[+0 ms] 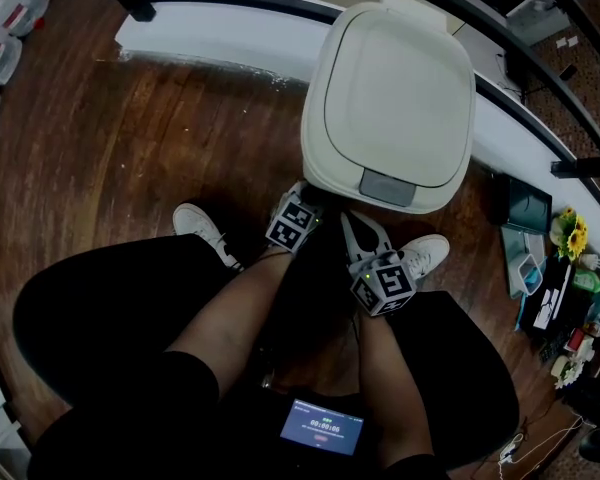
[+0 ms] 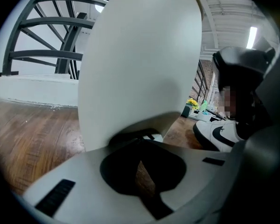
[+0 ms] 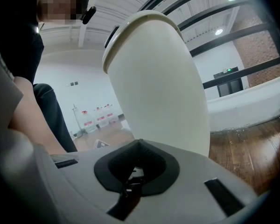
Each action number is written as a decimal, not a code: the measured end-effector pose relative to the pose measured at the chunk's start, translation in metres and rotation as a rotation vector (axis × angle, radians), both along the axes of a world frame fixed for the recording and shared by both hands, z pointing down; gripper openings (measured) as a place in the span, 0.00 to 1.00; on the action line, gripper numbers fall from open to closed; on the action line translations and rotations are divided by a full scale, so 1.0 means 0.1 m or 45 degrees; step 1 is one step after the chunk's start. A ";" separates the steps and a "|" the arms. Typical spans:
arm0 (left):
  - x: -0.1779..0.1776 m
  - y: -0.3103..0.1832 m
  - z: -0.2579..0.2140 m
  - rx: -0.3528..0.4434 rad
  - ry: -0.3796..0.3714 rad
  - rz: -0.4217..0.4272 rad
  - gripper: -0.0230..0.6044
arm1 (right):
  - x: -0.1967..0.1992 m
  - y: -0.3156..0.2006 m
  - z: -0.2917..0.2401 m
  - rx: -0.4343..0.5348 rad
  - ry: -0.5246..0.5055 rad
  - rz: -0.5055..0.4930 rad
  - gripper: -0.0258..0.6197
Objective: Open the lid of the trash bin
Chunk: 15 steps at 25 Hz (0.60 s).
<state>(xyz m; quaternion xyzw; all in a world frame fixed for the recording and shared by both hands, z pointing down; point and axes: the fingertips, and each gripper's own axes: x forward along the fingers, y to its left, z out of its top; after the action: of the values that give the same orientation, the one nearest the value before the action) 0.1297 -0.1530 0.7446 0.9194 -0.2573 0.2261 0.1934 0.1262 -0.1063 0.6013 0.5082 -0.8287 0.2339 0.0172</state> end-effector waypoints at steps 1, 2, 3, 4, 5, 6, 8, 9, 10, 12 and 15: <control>0.01 0.00 0.02 -0.003 -0.010 0.000 0.09 | 0.00 0.00 0.00 0.000 0.002 0.001 0.07; 0.02 0.00 0.03 -0.006 -0.018 -0.003 0.09 | 0.01 0.00 -0.01 0.002 0.006 0.001 0.07; 0.02 0.00 0.04 -0.009 -0.024 -0.009 0.09 | 0.02 0.00 -0.01 0.004 0.009 0.002 0.07; 0.02 0.00 0.04 -0.012 -0.027 -0.017 0.09 | 0.02 0.00 -0.02 0.007 0.009 0.004 0.07; 0.02 0.00 0.05 -0.014 -0.030 -0.023 0.09 | 0.03 0.00 -0.03 0.009 0.007 0.006 0.07; 0.02 0.00 0.06 -0.016 -0.035 -0.028 0.09 | 0.03 0.00 -0.03 0.010 0.006 0.008 0.07; 0.02 -0.01 0.08 -0.024 -0.051 -0.034 0.09 | 0.05 0.00 -0.03 0.011 0.001 0.011 0.07; 0.03 -0.01 0.08 -0.032 -0.060 -0.037 0.09 | 0.06 0.00 -0.04 0.012 -0.005 0.014 0.07; 0.03 0.00 0.09 -0.040 -0.069 -0.041 0.09 | 0.07 0.01 -0.04 0.013 -0.009 0.018 0.07; 0.04 0.00 0.09 -0.051 -0.082 -0.045 0.09 | 0.09 0.00 -0.05 0.011 -0.003 0.023 0.07; 0.03 0.00 0.10 -0.063 -0.109 -0.051 0.09 | 0.09 -0.01 -0.07 0.016 0.002 0.023 0.07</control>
<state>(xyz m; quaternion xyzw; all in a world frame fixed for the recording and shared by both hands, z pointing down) 0.1329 -0.1533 0.7543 0.8984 -0.2781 0.2677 0.2095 0.1349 -0.1068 0.5942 0.5160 -0.8255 0.2285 0.0127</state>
